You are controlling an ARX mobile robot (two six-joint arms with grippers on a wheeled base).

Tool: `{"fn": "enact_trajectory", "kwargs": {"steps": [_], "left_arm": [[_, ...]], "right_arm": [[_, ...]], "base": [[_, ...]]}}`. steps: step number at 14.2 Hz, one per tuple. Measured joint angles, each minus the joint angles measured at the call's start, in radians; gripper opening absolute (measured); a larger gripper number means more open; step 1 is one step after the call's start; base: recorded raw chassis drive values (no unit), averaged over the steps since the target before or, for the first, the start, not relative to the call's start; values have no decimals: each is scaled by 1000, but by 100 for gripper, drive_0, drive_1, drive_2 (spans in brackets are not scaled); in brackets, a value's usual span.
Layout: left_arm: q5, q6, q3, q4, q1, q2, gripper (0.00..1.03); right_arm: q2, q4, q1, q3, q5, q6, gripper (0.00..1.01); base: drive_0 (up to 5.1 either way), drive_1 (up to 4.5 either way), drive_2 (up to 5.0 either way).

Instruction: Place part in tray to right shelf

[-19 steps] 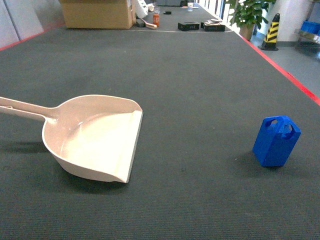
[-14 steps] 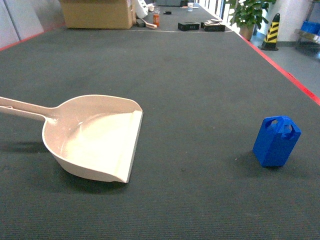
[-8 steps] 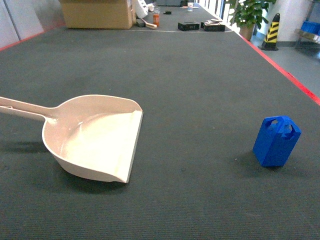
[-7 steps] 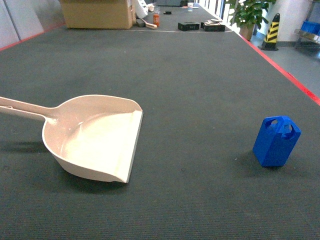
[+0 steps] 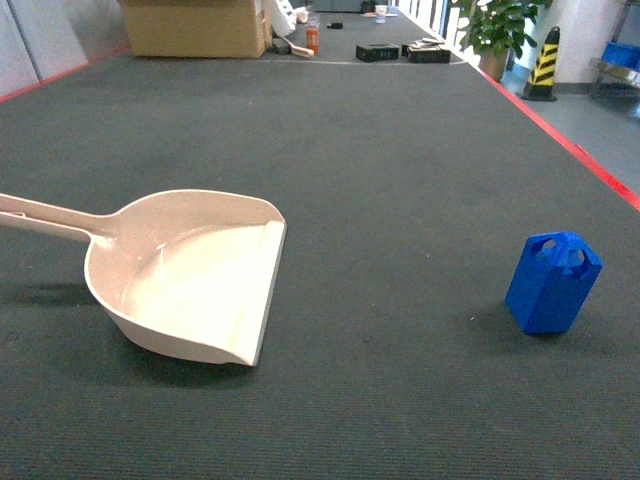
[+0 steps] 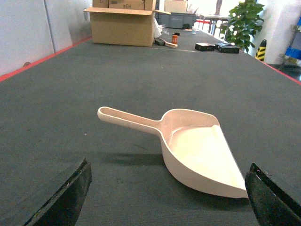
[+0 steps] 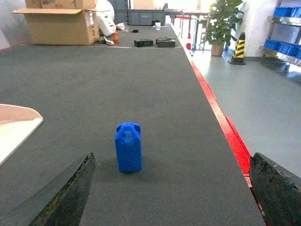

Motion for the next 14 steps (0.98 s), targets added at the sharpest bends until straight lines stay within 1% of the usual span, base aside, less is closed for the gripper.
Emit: {"fn": "enact_trajectory", "kwargs": {"steps": [14], "left_arm": [[0,0,0,0,0,0,98]], "right_arm": [[0,0,0,0,0,0,98]], "base": [[0,0,0]]}}
